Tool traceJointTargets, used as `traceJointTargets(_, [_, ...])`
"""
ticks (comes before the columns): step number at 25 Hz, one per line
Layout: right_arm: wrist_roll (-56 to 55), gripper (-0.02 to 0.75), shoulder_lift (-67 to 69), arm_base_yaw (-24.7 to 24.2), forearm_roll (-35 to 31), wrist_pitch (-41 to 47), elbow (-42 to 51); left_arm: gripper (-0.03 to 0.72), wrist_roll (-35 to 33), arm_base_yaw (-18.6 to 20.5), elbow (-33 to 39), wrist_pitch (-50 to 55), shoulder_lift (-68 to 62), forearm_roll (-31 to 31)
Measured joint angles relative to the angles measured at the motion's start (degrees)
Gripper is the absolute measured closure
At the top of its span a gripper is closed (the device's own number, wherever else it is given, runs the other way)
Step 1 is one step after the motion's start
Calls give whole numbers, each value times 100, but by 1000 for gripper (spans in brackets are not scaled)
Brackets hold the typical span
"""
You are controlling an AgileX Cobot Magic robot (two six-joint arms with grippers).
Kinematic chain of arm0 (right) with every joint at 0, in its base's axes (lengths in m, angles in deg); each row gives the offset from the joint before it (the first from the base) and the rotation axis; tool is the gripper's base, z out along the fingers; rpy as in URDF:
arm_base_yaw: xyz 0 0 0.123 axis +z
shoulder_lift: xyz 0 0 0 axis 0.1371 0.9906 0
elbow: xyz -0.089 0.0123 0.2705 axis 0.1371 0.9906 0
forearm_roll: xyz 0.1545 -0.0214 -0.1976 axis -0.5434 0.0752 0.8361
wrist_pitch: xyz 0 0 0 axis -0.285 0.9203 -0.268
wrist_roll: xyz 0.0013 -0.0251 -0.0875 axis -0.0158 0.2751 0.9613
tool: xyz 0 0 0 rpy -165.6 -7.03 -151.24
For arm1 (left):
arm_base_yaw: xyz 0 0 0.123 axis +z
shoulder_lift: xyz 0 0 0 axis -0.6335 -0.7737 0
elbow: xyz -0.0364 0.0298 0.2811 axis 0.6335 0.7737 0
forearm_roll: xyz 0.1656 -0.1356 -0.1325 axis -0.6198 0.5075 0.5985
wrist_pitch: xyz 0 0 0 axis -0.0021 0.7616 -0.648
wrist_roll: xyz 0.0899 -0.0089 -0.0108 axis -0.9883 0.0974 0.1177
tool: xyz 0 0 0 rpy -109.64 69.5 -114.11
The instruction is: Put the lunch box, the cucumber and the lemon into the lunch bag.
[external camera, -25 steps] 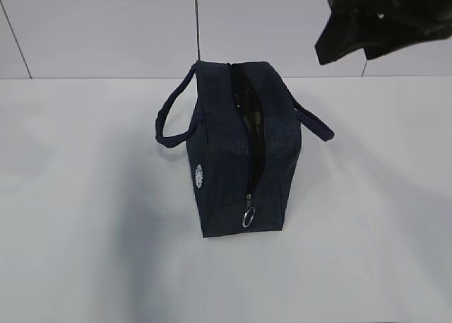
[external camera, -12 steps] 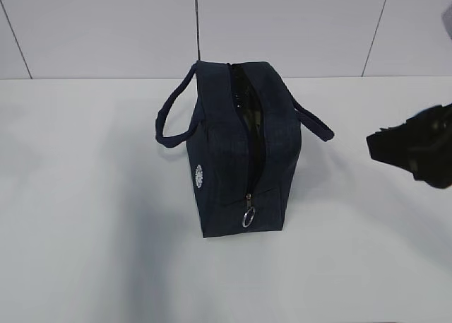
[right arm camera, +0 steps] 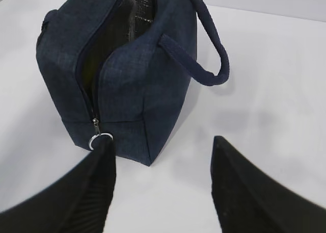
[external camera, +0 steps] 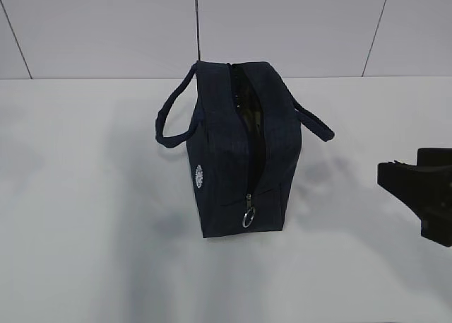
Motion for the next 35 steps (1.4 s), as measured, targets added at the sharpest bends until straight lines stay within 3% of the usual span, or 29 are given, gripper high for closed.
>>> traceJointTargets(4, [0,297,364,0,-12,-354,53,480,0,0,0,0,0,46])
traceJointTargets(9, [-442,297,1092,0,107,-1663,462,480,0,0,0,0,0,153])
traceJointTargets(12, [-1089,297,1432,0,957,-2590,706,480,0,0,0,0,0,193])
traceJointTargets(17, [-2566,297,2178,0,3045,-3995,923,480,0,0,0,0,0,193])
traceJointTargets(19, [-2738,298,2623,0,3406,-4493,923,480,0,0,0,0,0,193])
traceJointTargets(28, [-2809,298,4954,0,3612,-6803,902,480,0,0,0,4,0,193])
traceJointTargets(35, [-2399,298,6157,0,3602,-6932,859,480,0,0,0,4,0,193])
